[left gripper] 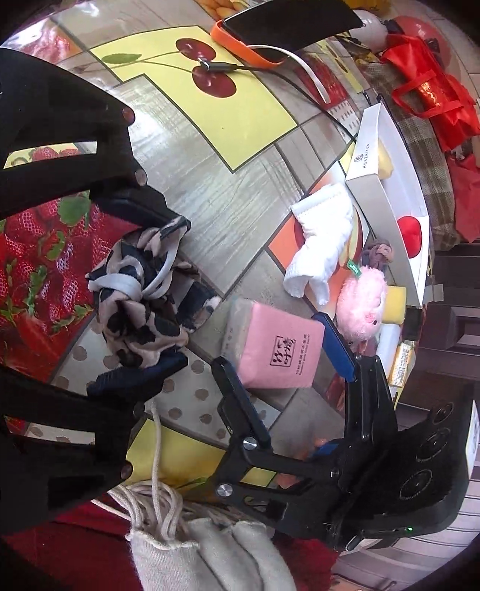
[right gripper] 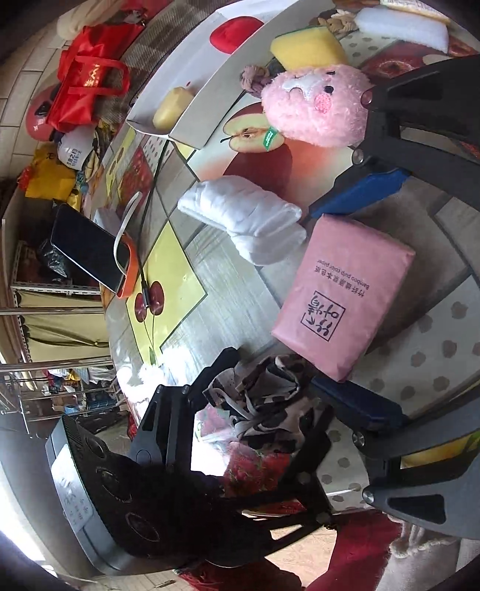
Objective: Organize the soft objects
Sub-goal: 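Grasp the scrunchie with left tool while right tool grasps the pink packet, then carry the scrunchie with left tool while right tool carries the packet over the box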
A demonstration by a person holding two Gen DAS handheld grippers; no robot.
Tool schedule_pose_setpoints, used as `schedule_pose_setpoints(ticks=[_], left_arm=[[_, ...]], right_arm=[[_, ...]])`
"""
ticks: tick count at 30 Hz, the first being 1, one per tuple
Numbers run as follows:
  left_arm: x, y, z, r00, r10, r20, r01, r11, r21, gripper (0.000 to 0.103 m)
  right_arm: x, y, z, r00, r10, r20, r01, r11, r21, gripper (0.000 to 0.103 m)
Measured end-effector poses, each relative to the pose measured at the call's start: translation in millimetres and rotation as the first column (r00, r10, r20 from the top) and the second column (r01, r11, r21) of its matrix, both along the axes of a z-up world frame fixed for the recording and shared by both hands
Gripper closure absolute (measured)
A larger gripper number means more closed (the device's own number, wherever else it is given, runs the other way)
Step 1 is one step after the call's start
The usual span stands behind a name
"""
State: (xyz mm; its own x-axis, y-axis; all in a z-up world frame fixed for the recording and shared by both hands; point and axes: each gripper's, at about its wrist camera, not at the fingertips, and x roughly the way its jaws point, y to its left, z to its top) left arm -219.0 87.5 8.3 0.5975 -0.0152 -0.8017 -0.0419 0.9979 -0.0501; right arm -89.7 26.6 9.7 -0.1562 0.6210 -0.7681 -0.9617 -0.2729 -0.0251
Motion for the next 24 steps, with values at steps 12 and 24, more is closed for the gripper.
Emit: schedule_pose_setpoints(ticks=[12, 24], left_arm=[[15.3, 29.5, 21.6, 0.958, 0.241, 0.154, -0.247, 0.969, 0.021, 0.053], [77.4, 67.2, 50.6, 0.699, 0.469, 0.54, -0.594, 0.801, 0.072, 0.053]], right_arm=[[102.7, -87.3, 51.0, 0.809, -0.547, -0.213, 0.581, 0.695, 0.423, 0.018], [167.9, -105.7, 49.9, 0.537, -0.769, -0.348, 0.825, 0.39, 0.41, 0.018]])
